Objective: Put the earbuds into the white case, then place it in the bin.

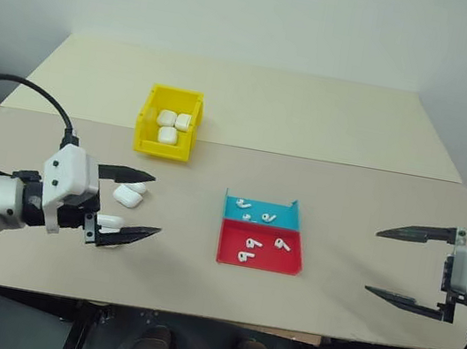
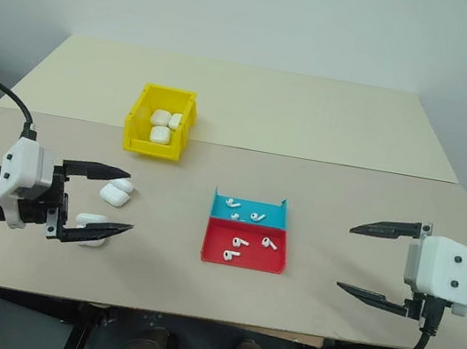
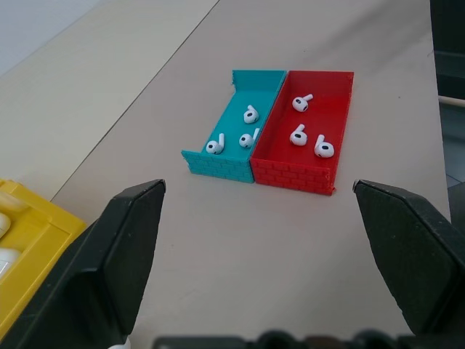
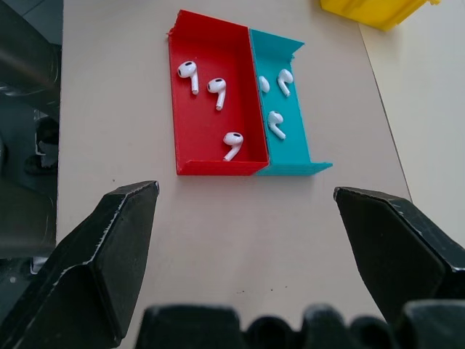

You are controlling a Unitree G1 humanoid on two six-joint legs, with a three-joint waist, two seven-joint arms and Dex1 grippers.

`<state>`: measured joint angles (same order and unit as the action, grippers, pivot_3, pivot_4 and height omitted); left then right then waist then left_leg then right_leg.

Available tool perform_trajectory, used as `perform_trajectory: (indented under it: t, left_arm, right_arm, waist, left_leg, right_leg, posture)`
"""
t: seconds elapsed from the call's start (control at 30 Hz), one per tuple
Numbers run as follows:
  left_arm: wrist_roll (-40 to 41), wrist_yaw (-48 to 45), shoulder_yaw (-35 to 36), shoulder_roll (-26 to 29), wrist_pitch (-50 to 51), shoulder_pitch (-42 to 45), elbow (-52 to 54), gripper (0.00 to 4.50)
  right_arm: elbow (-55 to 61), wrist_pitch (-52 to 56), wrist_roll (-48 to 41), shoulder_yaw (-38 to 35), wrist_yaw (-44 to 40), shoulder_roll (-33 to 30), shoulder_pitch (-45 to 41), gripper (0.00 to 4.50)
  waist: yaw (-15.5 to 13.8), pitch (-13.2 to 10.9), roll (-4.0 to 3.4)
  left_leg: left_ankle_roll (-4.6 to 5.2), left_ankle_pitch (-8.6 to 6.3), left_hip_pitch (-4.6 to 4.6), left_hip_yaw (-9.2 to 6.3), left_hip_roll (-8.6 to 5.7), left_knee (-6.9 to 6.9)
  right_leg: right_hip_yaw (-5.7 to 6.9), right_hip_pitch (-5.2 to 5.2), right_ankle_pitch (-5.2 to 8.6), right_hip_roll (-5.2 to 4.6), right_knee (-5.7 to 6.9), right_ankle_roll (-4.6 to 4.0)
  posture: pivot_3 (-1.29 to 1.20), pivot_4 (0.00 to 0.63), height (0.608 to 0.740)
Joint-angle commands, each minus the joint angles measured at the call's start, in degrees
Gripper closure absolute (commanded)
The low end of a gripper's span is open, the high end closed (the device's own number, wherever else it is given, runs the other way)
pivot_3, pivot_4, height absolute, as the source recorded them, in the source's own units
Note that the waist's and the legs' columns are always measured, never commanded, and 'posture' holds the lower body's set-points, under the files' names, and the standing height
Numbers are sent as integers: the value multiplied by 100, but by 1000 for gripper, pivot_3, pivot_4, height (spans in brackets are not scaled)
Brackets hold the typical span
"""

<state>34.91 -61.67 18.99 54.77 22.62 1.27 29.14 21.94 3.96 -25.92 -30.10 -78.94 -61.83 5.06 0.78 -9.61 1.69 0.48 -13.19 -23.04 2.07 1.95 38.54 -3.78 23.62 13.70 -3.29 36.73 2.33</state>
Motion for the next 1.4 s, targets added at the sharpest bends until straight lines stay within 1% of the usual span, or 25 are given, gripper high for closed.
perform_trajectory:
  t: [0.03,0.1,0.23,0.37,0.4,0.47,0.5,0.53,0.67,0.7,0.73,0.8,0.83,0.87,0.93,1.03,1.07,1.13,1.17,1.2,1.23,1.27,1.33,1.4]
  left_arm:
    - [240,23,184,66,137,68,214,0]
    - [270,291,208,-65,191,131,294,0]
    - [50,468,183,-20,169,61,444,0]
    - [-264,925,133,-85,209,-40,694,0]
    - [-141,1091,151,-40,531,-31,772,0]
    - [-317,1669,104,-10,1057,-29,1095,0]
    - [-146,1889,142,-3,1428,17,1235,0]
    - [-142,2154,183,-134,1541,19,1444,0]
    - [66,3526,145,-380,3093,362,2167,0]
    - [137,3758,126,-376,3570,492,2272,0]
    - [247,3954,86,-304,4255,713,2340,0]
    - [432,4257,34,-309,5597,1244,2406,0]
    - [623,4544,-84,-229,6285,1534,2158,0]
    - [881,4800,-95,-203,6686,1700,1941,0]
    - [1445,5369,-85,-37,6988,1694,1736,0]
    - [2482,6392,89,5,6988,1506,1517,0]
    - [2743,6983,152,-169,6988,1349,1510,0]
    - [3840,8140,318,-241,6988,1087,1315,0]
    - [5428,9355,-38,600,6009,799,1110,0]
    - [6661,10329,-324,1220,5083,554,1005,0]
    - [7406,11010,-583,1727,4324,352,1030,0]
    - [7782,11505,-807,2090,3670,175,1156,0]
    - [7809,11858,-1103,2342,2757,-214,1509,0]
    - [7809,12206,-1379,2602,2045,-455,1796,0]
  right_arm:
    - [23,-126,-1,-95,36,-46,-67,22]
    - [16,-134,1,-87,43,-48,-67,22]
    - [-16,-160,32,-46,46,-57,-74,22]
    - [-42,-141,46,-2,55,-71,-90,22]
    - [-45,-132,39,6,55,-74,-93,22]
    - [-70,-138,44,43,58,-75,-114,22]
    - [-99,-160,57,74,65,-70,-140,22]
    - [-143,-231,113,106,100,-53,-180,22]
    - [-79,-89,59,39,99,-87,-163,22]
    - [-51,-72,34,-12,65,-87,-117,22]
    - [-33,-56,50,-39,48,-94,-67,22]
    - [1,-30,98,-76,41,-96,35,22]
    - [14,-17,130,-41,72,-84,72,22]
    - [30,18,149,-1,98,-85,99,22]
    - [34,59,209,119,149,-81,120,22]
    - [29,39,264,202,175,-65,146,22]
    - [4,39,294,274,186,-82,134,22]
    - [-54,55,321,442,228,-94,49,22]
    - [-75,61,325,499,244,-97,14,22]
    - [-92,68,333,559,264,-95,-18,22]
    - [-101,76,340,609,275,-95,-39,22]
    - [-112,86,351,668,287,-95,-60,22]
    - [-132,87,381,777,301,-92,-78,22]
    - [-164,57,417,850,307,-95,-92,22]
  waist:
    - [0,0,0]
    - [-1,0,0]
    - [0,0,0]
    - [1,0,0]
    - [-1,0,0]
    - [-1,0,1]
    - [-1,-1,1]
    - [2,-1,1]
    - [0,-1,2]
    - [-3,-1,2]
    - [-8,-1,2]
    - [-22,-2,4]
    - [-18,-2,4]
    - [-12,-2,5]
    - [17,-3,5]
    - [52,-6,10]
    - [48,-6,10]
    - [41,-7,14]
    - [33,-11,21]
    - [33,-27,48]
    - [25,-36,67]
    - [5,-34,65]
    - [-19,-22,38]
    - [-43,-16,26]
  left_leg:
    - [0,0,0,0,0,0]
    - [0,0,0,0,0,0]
    - [0,0,1,0,0,0]
    - [0,0,0,0,0,0]
    - [0,0,1,0,0,0]
    - [0,0,2,0,-1,0]
    - [0,0,2,-1,0,0]
    - [0,0,2,-2,0,0]
    - [0,0,2,-4,-1,0]
    - [0,0,2,-6,-1,0]
    - [0,0,3,-9,-1,0]
    - [0,0,13,-14,-4,0]
    - [0,0,17,-16,-5,1]
    - [0,0,21,-16,-7,1]
    - [0,0,31,-19,-7,1]
    - [-1,-1,42,-41,-3,-19]
    - [-1,0,45,-45,-3,-22]
    - [-1,0,51,-48,-2,-25]
    - [-1,0,54,-49,-1,-25]
    - [-1,0,60,-50,2,-25]
    - [-2,-1,62,-52,18,-25]
    - [-5,-2,61,-56,42,-27]
    - [-14,-7,75,-43,40,-37]
    - [-19,-7,83,-19,-6,-65]
  right_leg:
    - [0,0,0,0,0,0]
    - [0,0,0,0,0,0]
    - [0,-1,0,0,0,0]
    - [-1,-1,0,0,1,0]
    - [-1,-1,0,0,1,0]
    - [-1,-2,0,0,1,0]
    - [-1,-2,0,0,1,1]
    - [-1,-3,0,0,0,1]
    - [-2,-3,-1,0,1,2]
    - [-2,-4,-1,0,3,3]
    - [-2,-5,-1,1,3,3]
    - [2,-19,0,1,3,4]
    - [4,-24,2,1,2,9]
    - [4,-30,13,1,1,27]
    - [3,-39,25,-1,1,47]
    - [-11,-36,25,0,2,40]
    - [-12,-36,14,-2,3,21]
    - [-14,-38,4,-8,7,3]
    - [-15,-41,3,-8,5,2]
    - [-16,-45,3,-13,10,1]
    - [-20,-36,2,-24,24,-5]
    - [-19,-39,-7,-42,14,-19]
    - [-10,-52,-10,-93,5,-22]
    - [-10,-52,-1,-96,0,-13]
  posture:
    - [0,150,740]
    - [0,150,740]
    - [0,150,740]
    - [0,150,740]
    - [0,150,740]
    - [0,150,740]
    - [0,150,740]
    - [0,150,740]
    - [0,150,740]
    - [0,150,740]
    - [0,150,740]
    - [0,150,740]
    - [0,150,740]
    - [0,150,740]
    - [0,150,740]
    - [0,150,740]
    - [0,150,740]
    - [0,150,740]
    - [0,150,740]
    - [0,150,740]
    - [0,150,740]
    - [0,150,740]
    - [0,150,740]
    - [0,150,740]
